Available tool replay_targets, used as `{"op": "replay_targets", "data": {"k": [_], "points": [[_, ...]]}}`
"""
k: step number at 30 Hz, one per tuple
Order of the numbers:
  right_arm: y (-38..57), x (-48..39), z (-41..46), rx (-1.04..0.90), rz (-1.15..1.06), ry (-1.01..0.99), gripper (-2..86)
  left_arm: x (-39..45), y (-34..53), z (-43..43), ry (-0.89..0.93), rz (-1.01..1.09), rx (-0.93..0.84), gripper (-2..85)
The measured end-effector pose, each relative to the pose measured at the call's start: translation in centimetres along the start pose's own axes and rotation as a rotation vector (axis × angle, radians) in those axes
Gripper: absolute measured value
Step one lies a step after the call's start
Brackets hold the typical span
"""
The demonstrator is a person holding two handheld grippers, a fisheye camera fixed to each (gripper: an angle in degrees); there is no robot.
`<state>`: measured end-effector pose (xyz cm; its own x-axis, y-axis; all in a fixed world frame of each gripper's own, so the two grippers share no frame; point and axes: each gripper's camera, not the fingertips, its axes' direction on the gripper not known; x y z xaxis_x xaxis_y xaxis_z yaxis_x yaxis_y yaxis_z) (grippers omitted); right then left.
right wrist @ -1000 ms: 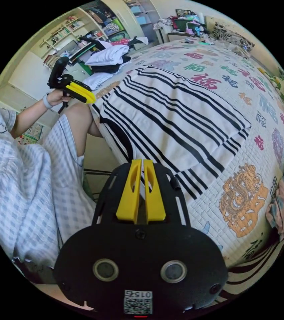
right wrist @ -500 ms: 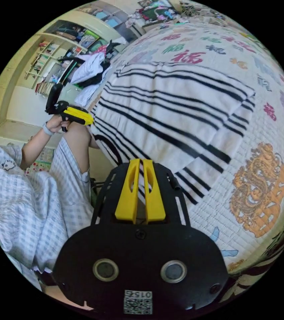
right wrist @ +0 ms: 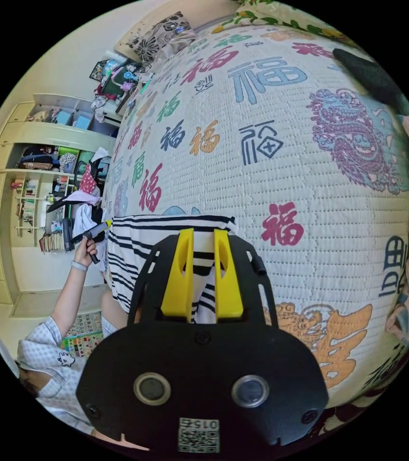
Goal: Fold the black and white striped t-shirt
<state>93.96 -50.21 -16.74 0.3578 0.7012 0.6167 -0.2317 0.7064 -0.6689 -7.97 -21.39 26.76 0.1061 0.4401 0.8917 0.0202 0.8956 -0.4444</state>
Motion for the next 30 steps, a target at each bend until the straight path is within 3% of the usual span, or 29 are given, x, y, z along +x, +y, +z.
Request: {"op": "replay_targets", "data": {"k": [7, 14, 20, 25, 30], "points": [[-2.4, 4.0, -2.3, 0.002, 0.065, -0.146, 0.0, -6.6, 0.6, -0.7, 0.326, -0.142, 0.073, 0.1], [-3.2, 6.1, -5.6, -0.024, 0.029, -0.149, 5.1, -11.0, 1.8, -2.6, 0.503, -0.188, 0.144, 0.4], [-5.0, 7.3, -5.3, -0.044, 0.062, -0.257, 5.6, -12.0, 1.2, -3.4, 0.499, -0.171, 0.115, 4.9], [-5.9, 8.5, -5.8, -0.037, 0.093, -0.282, 4.6, -12.5, 0.4, -3.5, 0.47, -0.183, 0.061, 2.0], [-5.5, 10.1, -8.0, -0.046, 0.083, -0.205, 6.6, -13.7, 0.9, -5.2, 0.444, -0.144, 0.058, 6.3]]}}
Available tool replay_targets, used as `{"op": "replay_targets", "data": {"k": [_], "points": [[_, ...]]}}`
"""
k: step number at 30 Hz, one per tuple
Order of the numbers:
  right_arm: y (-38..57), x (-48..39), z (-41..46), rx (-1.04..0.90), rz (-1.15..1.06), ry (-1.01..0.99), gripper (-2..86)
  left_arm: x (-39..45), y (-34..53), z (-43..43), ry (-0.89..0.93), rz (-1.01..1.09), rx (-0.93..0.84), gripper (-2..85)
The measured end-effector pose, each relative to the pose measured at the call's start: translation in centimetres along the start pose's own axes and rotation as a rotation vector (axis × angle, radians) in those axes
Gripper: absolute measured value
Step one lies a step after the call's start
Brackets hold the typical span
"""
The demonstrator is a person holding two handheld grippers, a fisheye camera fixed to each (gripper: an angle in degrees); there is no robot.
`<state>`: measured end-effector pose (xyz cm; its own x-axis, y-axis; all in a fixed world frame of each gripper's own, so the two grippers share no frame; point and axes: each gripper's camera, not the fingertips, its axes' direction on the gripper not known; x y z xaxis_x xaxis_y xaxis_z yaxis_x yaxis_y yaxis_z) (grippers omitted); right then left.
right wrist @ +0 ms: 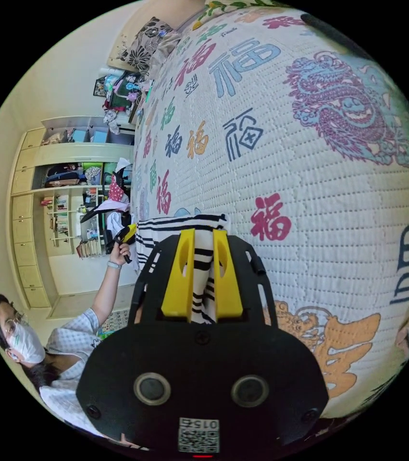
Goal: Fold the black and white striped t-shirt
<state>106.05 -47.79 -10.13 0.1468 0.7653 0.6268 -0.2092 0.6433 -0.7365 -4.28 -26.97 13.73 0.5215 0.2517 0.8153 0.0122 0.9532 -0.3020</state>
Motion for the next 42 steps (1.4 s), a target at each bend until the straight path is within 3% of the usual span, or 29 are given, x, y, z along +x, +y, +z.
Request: {"op": "replay_targets", "data": {"k": [5, 11, 14, 16, 23, 26, 29, 33, 36, 39, 42], "points": [[-2.4, 0.1, 2.7, -0.094, -0.004, -0.057, 5.6, -0.4, -0.2, 0.9, 0.06, -0.028, -0.023, 4.4], [-2.3, 1.1, 2.5, -0.067, -0.011, -0.055, -0.6, -1.7, 0.5, -0.6, 0.071, -0.065, 0.031, -0.3], [-2.2, 1.4, 2.3, -0.062, -0.039, -0.017, -0.8, -2.7, 0.7, -1.8, 0.08, -0.084, 0.058, -0.7], [-2.3, 1.8, 2.6, -0.065, -0.039, 0.006, -0.7, -3.0, 0.9, -3.0, -0.02, -0.083, 0.105, -0.6], [-0.9, 3.4, 3.1, 0.007, -0.035, -0.022, 4.4, -3.4, 2.2, -3.6, 0.066, -0.046, 0.092, 4.7], [0.3, 4.2, 4.5, -0.058, -0.043, -0.002, 6.6, -3.2, 2.8, -2.7, 0.125, -0.025, 0.035, 6.2], [0.2, 4.5, 7.7, -0.119, -0.06, -0.067, 4.6, -2.3, 3.1, -0.8, 0.127, 0.005, -0.01, 2.4], [0.0, 5.0, 9.8, -0.107, -0.051, 0.011, 0.3, -2.5, 3.6, -0.9, 0.059, -0.018, 0.012, 0.3], [0.9, 6.6, 9.7, -0.038, -0.013, -0.055, 0.3, -2.4, 4.8, -1.2, 0.086, -0.019, 0.015, 3.1], [2.8, 7.5, 10.6, -0.021, -0.012, -0.095, 4.7, -1.4, 7.3, -1.5, 0.113, 0.026, -0.052, 6.7], [6.0, 6.6, 13.0, -0.121, -0.078, -0.051, 7.3, 0.8, 12.0, -1.2, 0.054, 0.097, -0.174, 7.6]]}}
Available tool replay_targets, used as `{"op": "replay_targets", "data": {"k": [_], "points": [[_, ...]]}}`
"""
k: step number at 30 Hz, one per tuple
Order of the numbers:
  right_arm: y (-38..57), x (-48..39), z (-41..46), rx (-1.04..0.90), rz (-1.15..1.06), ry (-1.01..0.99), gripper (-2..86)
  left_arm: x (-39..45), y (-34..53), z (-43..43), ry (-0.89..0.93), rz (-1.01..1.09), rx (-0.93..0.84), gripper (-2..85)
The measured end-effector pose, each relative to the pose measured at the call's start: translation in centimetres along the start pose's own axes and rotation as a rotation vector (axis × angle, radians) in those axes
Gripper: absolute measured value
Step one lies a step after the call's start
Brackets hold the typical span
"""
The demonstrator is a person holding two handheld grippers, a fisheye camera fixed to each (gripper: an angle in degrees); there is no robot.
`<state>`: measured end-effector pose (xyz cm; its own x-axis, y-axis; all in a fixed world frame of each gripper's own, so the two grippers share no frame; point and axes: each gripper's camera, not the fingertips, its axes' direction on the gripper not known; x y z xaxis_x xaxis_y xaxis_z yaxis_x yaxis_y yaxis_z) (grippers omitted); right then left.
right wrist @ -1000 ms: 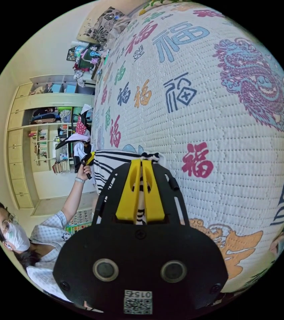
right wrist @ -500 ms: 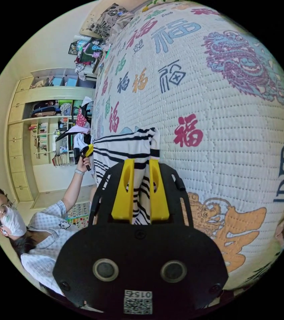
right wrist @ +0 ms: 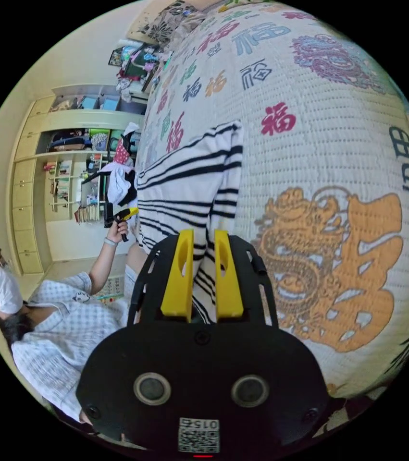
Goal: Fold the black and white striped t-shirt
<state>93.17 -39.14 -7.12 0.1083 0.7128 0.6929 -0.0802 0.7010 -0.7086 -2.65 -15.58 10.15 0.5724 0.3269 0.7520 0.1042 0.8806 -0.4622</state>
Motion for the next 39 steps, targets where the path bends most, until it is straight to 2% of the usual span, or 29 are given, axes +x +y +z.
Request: {"op": "replay_targets", "data": {"k": [5, 9, 11, 13, 16, 19, 24, 27, 33, 36, 39], "points": [[6.1, -2.2, 8.0, -0.139, -0.092, 0.076, 8.1, 2.3, 6.3, 3.6, -0.036, 0.021, -0.168, 8.0], [6.7, -1.2, 14.1, -0.209, -0.069, 0.013, 5.8, 2.0, 8.0, 6.6, 0.016, -0.008, -0.208, 1.9], [6.3, -0.3, 17.3, -0.213, -0.02, -0.053, 2.4, 2.0, 8.4, 6.8, -0.004, -0.011, -0.197, 1.0], [6.2, -0.3, 18.9, -0.215, -0.025, 0.015, 1.8, 2.3, 8.8, 6.7, -0.024, -0.011, -0.175, 0.8], [6.3, 0.1, 20.6, -0.18, -0.008, 0.051, 2.2, 2.3, 9.6, 6.7, -0.041, -0.02, -0.166, 2.1], [6.7, 0.2, 22.2, -0.185, 0.013, -0.002, 5.2, 3.0, 10.9, 4.8, -0.036, -0.001, -0.145, 5.8], [6.3, -4.0, 23.1, -0.141, -0.103, 0.168, 5.7, 3.5, 13.9, -0.4, -0.272, -0.011, -0.033, 8.6], [3.1, -7.9, 26.2, -0.148, -0.216, 0.175, 6.0, 2.7, 13.2, 0.8, -0.272, -0.022, -0.07, 9.9], [-5.7, -16.4, 38.4, -0.242, -0.433, 0.161, 6.2, 3.3, 11.8, 3.9, -0.344, 0.003, -0.185, 8.1], [-9.6, -20.1, 45.5, -0.309, -0.515, 0.178, 6.3, 3.9, 12.1, 5.3, -0.226, 0.03, -0.24, 6.3], [-13.4, -22.5, 52.5, -0.362, -0.556, 0.248, 7.5, 3.7, 12.2, 6.3, -0.244, 0.019, -0.27, 3.9]]}}
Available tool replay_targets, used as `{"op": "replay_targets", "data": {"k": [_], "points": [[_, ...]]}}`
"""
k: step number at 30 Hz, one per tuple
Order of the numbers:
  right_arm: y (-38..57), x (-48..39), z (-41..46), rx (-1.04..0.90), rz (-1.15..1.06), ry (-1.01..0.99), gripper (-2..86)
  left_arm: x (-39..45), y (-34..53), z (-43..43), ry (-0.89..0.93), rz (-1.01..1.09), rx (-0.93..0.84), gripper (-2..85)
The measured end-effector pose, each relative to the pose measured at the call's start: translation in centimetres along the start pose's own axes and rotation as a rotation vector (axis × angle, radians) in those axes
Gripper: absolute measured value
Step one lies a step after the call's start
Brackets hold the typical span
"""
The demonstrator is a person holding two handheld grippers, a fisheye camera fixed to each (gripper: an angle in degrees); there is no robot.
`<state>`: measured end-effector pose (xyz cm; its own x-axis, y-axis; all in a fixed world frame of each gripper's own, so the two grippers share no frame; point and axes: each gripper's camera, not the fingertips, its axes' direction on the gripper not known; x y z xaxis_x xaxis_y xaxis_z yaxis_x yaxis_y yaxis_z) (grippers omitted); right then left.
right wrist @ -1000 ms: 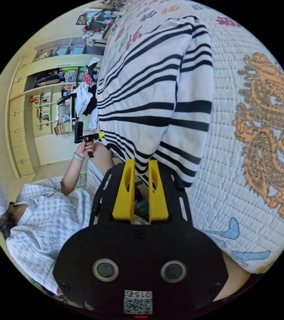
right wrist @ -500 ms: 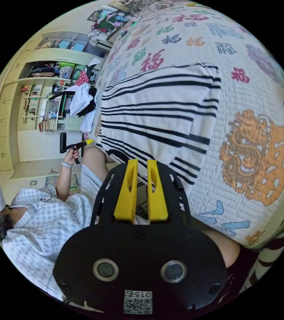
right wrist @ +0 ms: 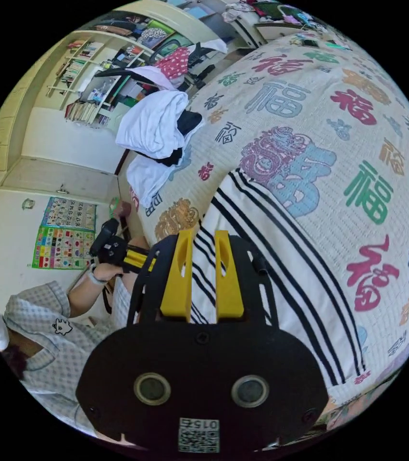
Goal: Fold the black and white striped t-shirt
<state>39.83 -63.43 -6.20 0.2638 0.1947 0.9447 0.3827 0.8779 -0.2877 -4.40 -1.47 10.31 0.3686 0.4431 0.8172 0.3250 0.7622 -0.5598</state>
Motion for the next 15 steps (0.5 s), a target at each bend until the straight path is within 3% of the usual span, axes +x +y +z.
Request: {"op": "replay_targets", "data": {"k": [4, 9, 13, 15], "points": [[-8.6, 1.2, 6.1, -0.084, 0.058, 0.088, 9.8, -0.4, 0.5, -0.3, 0.042, 0.018, 0.011, 0.8], [-15.6, 2.3, 11.8, -0.173, 0.141, 0.171, 10.7, -1.2, 3.3, -2.7, 0.071, 0.008, 0.16, -0.3], [-18.3, 3.1, 15.9, -0.303, 0.154, 0.343, 5.2, -2.1, 4.9, -3.2, 0.107, 0.007, 0.21, -0.5], [-19.0, 3.7, 16.5, -0.319, 0.183, 0.327, 4.0, -2.5, 5.8, -3.4, 0.129, 0.015, 0.238, -0.5]]}}
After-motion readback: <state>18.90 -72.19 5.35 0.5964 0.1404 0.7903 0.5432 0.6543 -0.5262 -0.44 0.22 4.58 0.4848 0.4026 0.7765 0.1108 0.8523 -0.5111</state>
